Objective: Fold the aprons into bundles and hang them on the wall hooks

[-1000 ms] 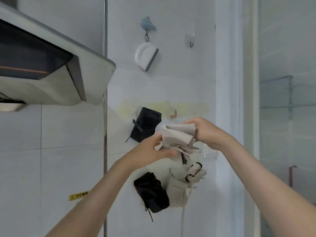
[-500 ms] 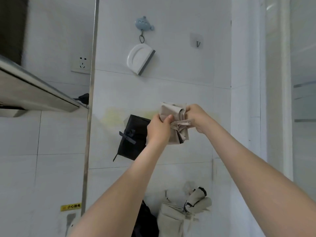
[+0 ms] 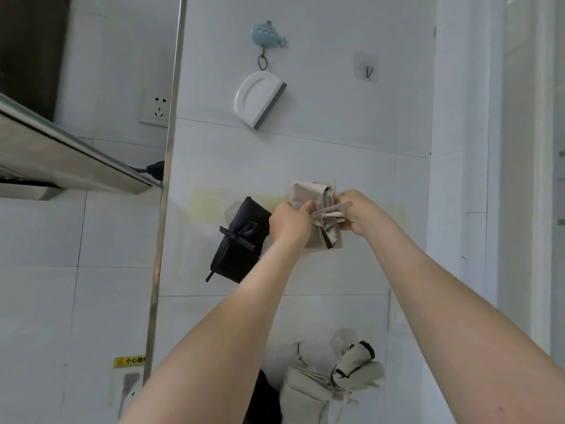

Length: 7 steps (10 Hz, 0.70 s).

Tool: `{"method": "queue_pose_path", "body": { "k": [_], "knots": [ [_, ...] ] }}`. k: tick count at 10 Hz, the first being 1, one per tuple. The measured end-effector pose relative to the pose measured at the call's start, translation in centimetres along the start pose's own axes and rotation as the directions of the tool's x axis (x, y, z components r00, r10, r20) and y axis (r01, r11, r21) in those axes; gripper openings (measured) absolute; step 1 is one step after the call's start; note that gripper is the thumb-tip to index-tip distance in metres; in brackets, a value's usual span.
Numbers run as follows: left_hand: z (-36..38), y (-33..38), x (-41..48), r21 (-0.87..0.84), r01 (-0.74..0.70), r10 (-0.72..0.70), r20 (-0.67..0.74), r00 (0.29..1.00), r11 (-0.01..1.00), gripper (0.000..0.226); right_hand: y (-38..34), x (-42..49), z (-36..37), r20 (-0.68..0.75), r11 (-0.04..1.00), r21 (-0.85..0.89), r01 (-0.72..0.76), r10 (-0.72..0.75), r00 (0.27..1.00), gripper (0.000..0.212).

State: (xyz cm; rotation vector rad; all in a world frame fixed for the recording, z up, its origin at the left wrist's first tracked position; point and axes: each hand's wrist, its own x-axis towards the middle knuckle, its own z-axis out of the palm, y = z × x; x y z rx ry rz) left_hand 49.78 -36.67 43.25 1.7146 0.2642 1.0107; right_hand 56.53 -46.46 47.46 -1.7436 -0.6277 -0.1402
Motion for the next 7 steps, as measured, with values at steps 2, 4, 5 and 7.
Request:
{"method": "queue_pose_path", "body": {
  "k": [2, 4, 5, 7],
  "knots": [
    [0.3, -1.1, -0.1, 0.194, 0.032, -0.038, 0.027, 0.999, 0.980, 0.039, 3.0, -1.0, 0.4, 0.158, 0.958, 0.175, -0.228, 0.201, 0.967, 0.022],
    [0.9, -2.4, -2.9, 0.161, 0.063, -0.067, 0.019, 0.998, 0.985, 0.037, 6.0, -4.4, 1.5, 0.078, 0.882, 0.457, -0.115, 0.089, 0.993, 0.033],
    [1.0, -2.5, -4.9, 0.120, -0.022, 0.029, -0.053, 0.998, 0.993, 0.034, 7.3, -5.6, 2.5, -0.171, 0.934, 0.358, -0.008, 0.074, 0.982, 0.031],
    [-1.3, -3.6, -9.0, 0.261, -0.366, 0.391, -0.048, 0.919, 0.893, 0.016, 7.4, -9.7, 4.6, -0.557, 0.930, 0.089, 0.356, -0.249, 0.792, 0.015]
  ]
}}
